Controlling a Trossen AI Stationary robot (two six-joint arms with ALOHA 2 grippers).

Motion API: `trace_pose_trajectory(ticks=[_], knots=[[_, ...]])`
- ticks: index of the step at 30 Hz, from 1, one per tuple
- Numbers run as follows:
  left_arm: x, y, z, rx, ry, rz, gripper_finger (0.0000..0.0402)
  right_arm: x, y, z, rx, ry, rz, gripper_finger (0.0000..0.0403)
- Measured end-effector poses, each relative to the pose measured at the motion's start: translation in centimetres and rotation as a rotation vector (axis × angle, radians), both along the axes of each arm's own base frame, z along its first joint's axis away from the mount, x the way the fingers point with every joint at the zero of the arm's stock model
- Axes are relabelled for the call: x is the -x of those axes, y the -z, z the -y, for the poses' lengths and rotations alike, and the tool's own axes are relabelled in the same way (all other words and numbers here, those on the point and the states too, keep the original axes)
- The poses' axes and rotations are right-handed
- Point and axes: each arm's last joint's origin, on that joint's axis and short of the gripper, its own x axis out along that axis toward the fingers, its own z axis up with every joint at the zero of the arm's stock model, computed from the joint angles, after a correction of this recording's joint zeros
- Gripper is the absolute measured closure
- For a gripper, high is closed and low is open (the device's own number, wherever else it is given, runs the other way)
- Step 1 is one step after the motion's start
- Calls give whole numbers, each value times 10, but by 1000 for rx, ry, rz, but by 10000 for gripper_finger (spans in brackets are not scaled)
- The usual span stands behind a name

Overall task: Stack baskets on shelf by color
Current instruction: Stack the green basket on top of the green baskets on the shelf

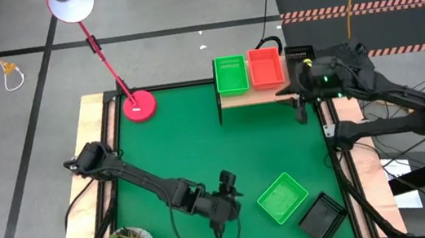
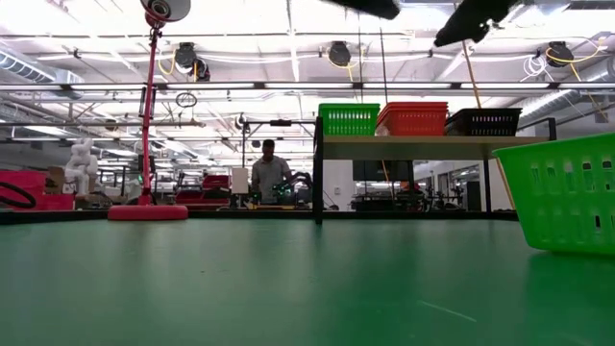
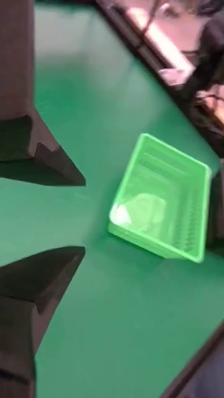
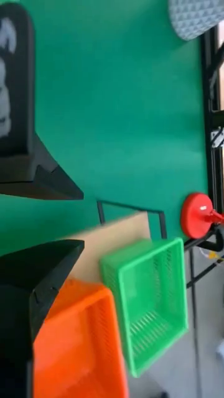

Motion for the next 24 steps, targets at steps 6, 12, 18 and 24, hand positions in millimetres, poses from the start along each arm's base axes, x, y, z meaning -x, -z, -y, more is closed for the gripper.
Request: trace_pose_trajectory(ticks=[6, 12, 18, 24], knots=[[5, -4, 19, -4, 116, 45, 231, -7, 0, -35, -33, 5, 12, 297], [5, -2, 27, 23, 155, 56, 231, -19, 3, -67, -12, -23, 23, 298], [-3, 2, 24, 42, 165, 80, 231, -33, 11, -98, -9, -77, 15, 298], [-19, 5, 9, 49, 178, 127, 231, -43, 23, -124, 15, -86, -21, 298]])
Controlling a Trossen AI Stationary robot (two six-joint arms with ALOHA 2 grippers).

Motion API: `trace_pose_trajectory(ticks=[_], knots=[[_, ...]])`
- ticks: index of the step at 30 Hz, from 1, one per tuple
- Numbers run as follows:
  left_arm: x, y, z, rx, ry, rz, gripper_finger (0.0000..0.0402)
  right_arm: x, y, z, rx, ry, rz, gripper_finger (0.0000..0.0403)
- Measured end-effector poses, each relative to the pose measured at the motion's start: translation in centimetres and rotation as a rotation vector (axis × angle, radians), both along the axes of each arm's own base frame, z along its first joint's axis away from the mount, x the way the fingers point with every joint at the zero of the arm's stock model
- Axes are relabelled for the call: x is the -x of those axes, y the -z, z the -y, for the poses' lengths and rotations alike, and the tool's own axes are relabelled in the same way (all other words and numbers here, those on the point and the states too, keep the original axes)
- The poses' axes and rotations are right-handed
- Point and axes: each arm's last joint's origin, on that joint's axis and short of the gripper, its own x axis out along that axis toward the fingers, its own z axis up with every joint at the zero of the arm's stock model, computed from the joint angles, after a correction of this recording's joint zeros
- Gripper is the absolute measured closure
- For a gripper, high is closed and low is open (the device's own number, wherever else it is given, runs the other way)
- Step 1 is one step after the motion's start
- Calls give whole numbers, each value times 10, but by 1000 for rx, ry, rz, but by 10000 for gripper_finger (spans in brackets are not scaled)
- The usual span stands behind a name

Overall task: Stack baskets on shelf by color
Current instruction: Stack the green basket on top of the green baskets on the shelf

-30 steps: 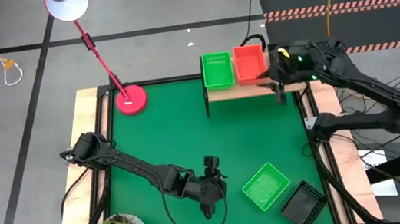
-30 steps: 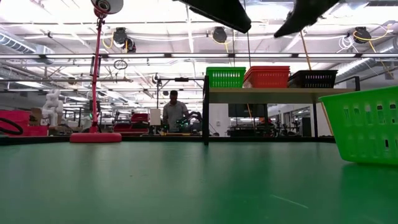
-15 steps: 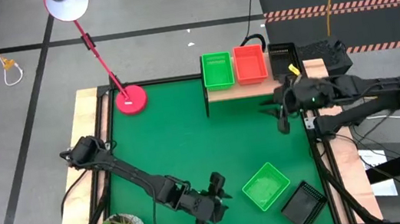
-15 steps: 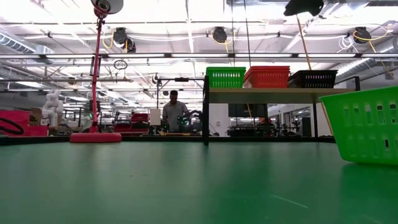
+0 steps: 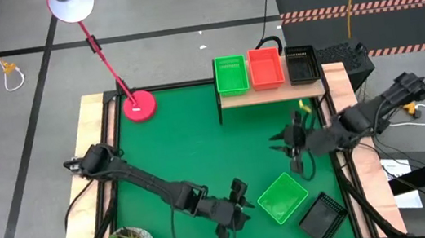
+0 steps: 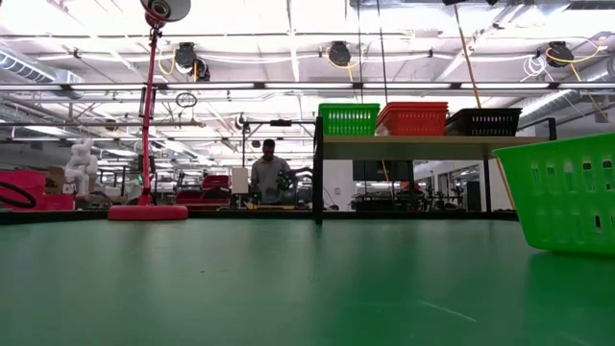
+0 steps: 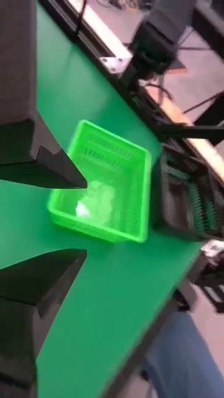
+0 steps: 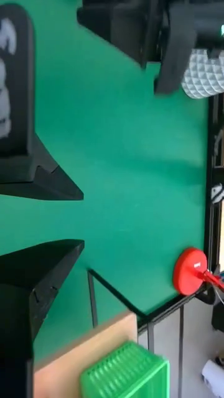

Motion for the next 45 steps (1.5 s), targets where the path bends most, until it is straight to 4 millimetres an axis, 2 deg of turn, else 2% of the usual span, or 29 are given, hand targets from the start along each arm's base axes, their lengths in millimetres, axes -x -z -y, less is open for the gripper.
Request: trace_pose_trajectory(ticks=[5, 11, 13, 19, 28, 32, 40, 45], knots=[[-16, 17, -14, -7, 39, -7, 231, -5, 10, -20, -14, -28, -27, 298], [-33, 53, -17, -36, 106, -13, 231, -6, 18, -39, -25, -55, -44, 298], [-36, 59, -18, -37, 101, -11, 231, -4, 19, -45, -14, -71, -50, 298], [-46, 80, -29, -36, 76, -25, 231, -1, 20, -52, -4, -95, -44, 298], [-53, 98, -36, -3, 140, -47, 234, 0, 19, -53, 1, -103, -40, 298], [-53, 103, -36, -24, 157, -54, 266, 0, 19, -52, 2, -103, -40, 298], [-52, 103, -37, -39, 165, -65, 390, 0, 19, -52, 2, -103, -40, 298], [-47, 94, -38, -44, 151, -100, 385, 0, 19, -52, 3, -103, -41, 298]])
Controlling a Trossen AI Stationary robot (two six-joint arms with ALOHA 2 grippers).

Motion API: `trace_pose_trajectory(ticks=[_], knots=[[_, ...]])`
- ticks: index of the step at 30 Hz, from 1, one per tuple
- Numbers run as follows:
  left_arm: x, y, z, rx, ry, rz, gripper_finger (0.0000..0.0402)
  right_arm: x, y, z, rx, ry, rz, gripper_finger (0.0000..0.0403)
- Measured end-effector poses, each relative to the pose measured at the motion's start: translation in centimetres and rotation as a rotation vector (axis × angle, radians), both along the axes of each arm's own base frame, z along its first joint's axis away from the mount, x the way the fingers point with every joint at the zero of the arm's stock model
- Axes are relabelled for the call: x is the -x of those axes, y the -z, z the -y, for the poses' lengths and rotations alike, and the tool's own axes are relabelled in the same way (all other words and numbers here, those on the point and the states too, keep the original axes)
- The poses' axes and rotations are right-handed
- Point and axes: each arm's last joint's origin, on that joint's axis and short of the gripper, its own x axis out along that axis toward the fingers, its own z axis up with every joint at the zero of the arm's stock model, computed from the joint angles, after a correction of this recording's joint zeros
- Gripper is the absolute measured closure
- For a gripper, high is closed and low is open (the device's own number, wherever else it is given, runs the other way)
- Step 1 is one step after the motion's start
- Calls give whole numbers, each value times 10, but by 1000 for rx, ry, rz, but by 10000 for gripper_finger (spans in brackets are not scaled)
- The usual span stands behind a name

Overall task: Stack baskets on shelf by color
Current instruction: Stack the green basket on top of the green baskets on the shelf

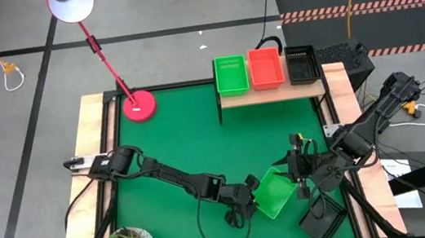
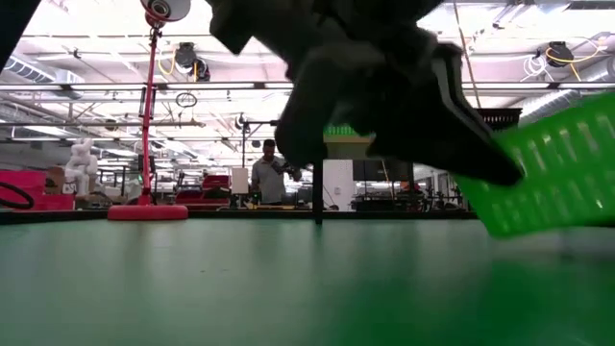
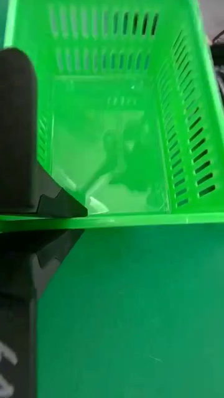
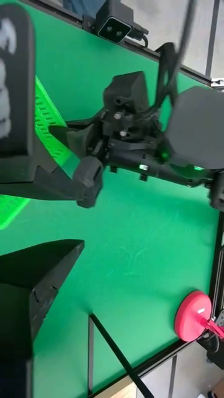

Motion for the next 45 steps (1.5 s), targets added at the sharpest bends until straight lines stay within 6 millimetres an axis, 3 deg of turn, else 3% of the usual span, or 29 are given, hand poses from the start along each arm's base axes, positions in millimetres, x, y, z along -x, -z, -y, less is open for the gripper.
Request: trace_pose_trajectory(ticks=[5, 12, 26, 38, 45], knots=[[10, -25, -9, -5, -33, -63, 395, 0, 0, 0, 20, -14, -5, 298], [25, -71, -40, -47, -157, -87, 395, 9, -5, -2, 41, -72, 6, 298], [55, -163, -143, -20, -432, 52, 389, 15, -4, -2, 113, -78, -1, 298], [70, -217, -238, -49, -665, 127, 393, 16, -4, -2, 127, -86, -9, 298], [79, -250, -272, -41, -702, 171, 386, 16, -3, -2, 134, -90, -11, 298]])
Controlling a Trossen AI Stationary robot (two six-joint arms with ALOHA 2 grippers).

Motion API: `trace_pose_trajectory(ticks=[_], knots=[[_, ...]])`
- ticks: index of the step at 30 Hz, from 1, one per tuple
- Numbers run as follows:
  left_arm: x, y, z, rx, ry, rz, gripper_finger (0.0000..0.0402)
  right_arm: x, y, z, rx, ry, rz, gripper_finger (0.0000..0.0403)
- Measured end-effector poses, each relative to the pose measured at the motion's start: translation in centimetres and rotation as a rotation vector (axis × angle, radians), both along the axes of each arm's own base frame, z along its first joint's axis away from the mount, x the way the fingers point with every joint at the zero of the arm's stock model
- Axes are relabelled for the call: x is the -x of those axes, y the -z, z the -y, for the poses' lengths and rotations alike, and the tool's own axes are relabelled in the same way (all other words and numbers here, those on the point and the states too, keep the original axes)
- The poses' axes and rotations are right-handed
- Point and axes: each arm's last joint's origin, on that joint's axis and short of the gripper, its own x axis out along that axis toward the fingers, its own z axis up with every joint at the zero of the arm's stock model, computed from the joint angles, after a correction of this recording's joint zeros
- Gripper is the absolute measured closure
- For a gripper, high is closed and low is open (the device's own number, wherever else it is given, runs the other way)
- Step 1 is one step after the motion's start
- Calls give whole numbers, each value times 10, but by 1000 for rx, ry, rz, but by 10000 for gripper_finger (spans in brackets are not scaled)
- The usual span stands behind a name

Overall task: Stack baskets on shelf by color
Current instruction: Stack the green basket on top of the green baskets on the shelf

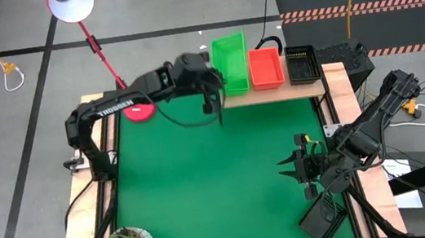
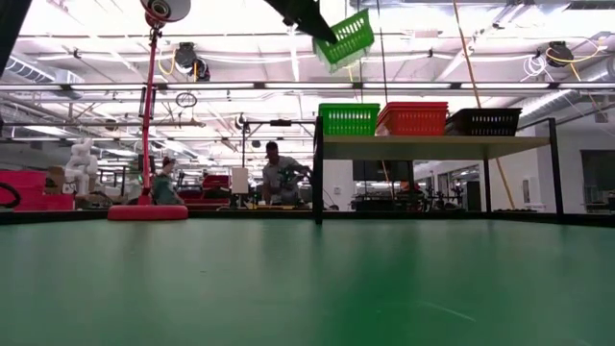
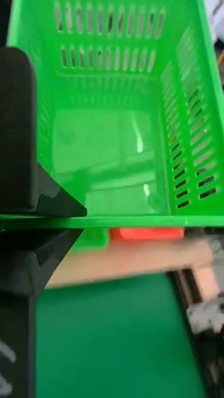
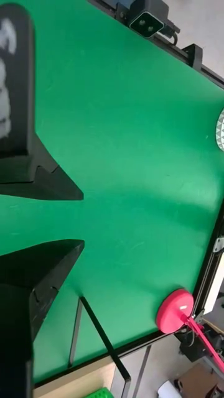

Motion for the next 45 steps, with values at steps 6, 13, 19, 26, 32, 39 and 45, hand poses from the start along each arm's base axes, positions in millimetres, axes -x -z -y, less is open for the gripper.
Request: trace_pose_trajectory(ticks=[6, 13, 19, 26, 32, 39, 45], knots=[[10, -10, -16, 30, -26, 2, 394, 0, 0, 0, 7, -2, 2, 298], [6, 0, -23, 87, -3, -14, 395, 0, 0, 0, 9, -4, 2, 298], [-12, 29, -31, 118, -6, -91, 380, 0, 0, 0, 8, -3, 4, 298], [-29, 59, -38, 144, -13, -161, 395, 0, 0, 0, 7, -3, 5, 298], [-34, 69, -42, 140, -52, -184, 370, 0, 0, 0, 7, -3, 5, 298], [-33, 69, -43, 130, -74, -186, 354, 0, 0, 0, 8, -5, 6, 298], [-33, 68, -42, 123, -68, -190, 347, 0, -1, 0, 7, -4, 6, 298]])
